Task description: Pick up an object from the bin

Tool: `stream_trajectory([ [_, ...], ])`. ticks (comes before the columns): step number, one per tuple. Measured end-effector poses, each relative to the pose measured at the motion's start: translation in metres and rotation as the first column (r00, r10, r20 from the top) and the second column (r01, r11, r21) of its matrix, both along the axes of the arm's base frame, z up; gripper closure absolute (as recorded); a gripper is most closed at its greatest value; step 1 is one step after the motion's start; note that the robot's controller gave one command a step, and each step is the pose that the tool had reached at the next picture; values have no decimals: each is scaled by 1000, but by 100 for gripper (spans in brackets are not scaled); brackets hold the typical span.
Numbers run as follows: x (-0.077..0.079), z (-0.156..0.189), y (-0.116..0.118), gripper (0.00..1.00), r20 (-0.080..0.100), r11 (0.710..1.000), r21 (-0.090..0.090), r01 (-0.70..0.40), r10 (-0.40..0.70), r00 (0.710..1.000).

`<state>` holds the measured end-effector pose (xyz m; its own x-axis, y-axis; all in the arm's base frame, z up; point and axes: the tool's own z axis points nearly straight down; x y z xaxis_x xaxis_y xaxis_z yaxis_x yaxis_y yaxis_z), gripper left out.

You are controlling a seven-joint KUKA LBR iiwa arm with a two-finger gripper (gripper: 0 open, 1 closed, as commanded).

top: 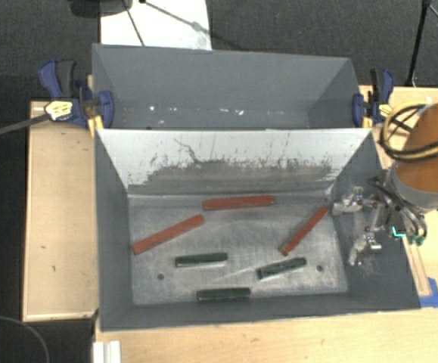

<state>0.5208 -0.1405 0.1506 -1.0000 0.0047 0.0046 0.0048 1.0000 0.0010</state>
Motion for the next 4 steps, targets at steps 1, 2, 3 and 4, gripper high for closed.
stream_trajectory([
  [1,2,4,0,0,7,1000,-2,-4,4,1000],
  [2,50,-74,47,100,9,991,-1,-134,134,991],
  [3,50,-74,47,100,9,991,-2,-135,135,991],
  [4,46,68,17,100,9,996,-2,-87,88,996],
])
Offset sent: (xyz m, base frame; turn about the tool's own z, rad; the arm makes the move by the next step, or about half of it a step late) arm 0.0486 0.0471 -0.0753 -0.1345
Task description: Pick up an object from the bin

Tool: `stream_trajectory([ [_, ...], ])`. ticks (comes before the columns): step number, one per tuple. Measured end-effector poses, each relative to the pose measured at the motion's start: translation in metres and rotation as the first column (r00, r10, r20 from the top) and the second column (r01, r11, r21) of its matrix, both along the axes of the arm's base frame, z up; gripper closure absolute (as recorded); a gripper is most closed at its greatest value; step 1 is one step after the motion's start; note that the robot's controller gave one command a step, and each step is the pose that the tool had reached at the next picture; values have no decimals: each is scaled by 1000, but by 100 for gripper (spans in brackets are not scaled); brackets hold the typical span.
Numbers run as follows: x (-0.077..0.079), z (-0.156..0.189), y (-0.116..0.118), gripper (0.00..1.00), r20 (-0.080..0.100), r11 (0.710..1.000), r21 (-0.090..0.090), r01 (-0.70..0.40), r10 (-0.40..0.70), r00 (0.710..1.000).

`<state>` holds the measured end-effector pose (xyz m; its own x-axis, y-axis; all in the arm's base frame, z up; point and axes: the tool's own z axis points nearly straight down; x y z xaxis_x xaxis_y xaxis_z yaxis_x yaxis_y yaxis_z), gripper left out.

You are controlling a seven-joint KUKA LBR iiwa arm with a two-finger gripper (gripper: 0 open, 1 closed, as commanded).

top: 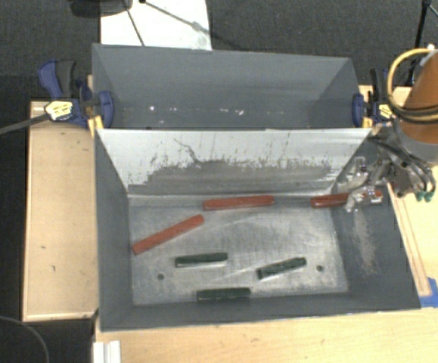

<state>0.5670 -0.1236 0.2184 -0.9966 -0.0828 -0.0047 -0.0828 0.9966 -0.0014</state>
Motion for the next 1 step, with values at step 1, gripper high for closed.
stream_trajectory([
  [1,0,-1,0,100,-1,1000,0,0,0,1000],
])
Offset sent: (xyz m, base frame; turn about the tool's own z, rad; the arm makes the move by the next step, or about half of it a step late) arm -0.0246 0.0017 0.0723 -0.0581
